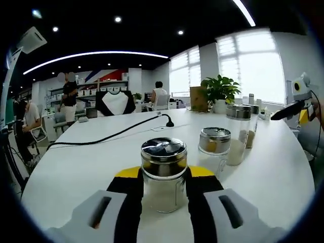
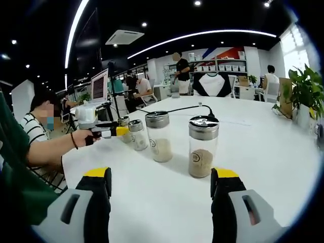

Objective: Rotate the seasoning bottle until the label or dispensing opening points toward the visible target arrow and the bottle remains upright within the marked orientation range

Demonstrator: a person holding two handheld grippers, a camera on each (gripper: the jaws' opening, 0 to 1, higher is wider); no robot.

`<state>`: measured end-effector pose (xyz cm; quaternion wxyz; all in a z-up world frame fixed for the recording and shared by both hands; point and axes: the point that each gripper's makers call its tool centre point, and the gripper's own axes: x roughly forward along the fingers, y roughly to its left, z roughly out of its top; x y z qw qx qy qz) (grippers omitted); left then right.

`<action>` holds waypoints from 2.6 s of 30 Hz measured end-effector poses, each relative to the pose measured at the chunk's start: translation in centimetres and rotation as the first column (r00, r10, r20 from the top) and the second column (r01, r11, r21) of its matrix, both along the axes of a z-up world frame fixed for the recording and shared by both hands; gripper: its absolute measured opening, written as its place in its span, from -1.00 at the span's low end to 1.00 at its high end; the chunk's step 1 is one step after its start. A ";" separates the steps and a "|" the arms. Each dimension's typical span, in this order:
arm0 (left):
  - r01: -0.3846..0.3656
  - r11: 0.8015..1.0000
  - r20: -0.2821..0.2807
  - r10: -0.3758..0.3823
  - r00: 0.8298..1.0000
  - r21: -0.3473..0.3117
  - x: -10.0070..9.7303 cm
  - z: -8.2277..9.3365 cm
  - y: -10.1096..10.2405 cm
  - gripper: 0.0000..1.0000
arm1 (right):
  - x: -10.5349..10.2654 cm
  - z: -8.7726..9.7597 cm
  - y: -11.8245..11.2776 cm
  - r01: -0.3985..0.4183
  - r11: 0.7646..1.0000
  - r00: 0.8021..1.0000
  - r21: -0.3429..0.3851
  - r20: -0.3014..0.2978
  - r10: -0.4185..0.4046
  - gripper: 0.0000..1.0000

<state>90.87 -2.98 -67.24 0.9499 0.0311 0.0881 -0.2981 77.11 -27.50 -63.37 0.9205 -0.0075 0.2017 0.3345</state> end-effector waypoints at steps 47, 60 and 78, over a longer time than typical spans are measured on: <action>0.366 0.930 -0.018 -0.365 0.931 0.040 -1.2 0.0 -1.5 -0.31 | -0.1 0.0 -0.6 0.017 1.000 1.000 -0.005 -0.004 -0.017 0.63; 0.375 0.926 -0.032 -0.374 0.927 0.042 -1.3 -0.2 -1.6 -0.31 | 0.0 0.3 -0.6 0.020 1.000 1.000 -0.010 0.002 -0.020 0.63; 0.287 0.957 0.007 -0.288 0.958 0.039 -1.6 1.3 -0.4 0.42 | 0.2 0.3 -0.9 0.026 1.000 1.000 -0.009 0.000 -0.026 0.62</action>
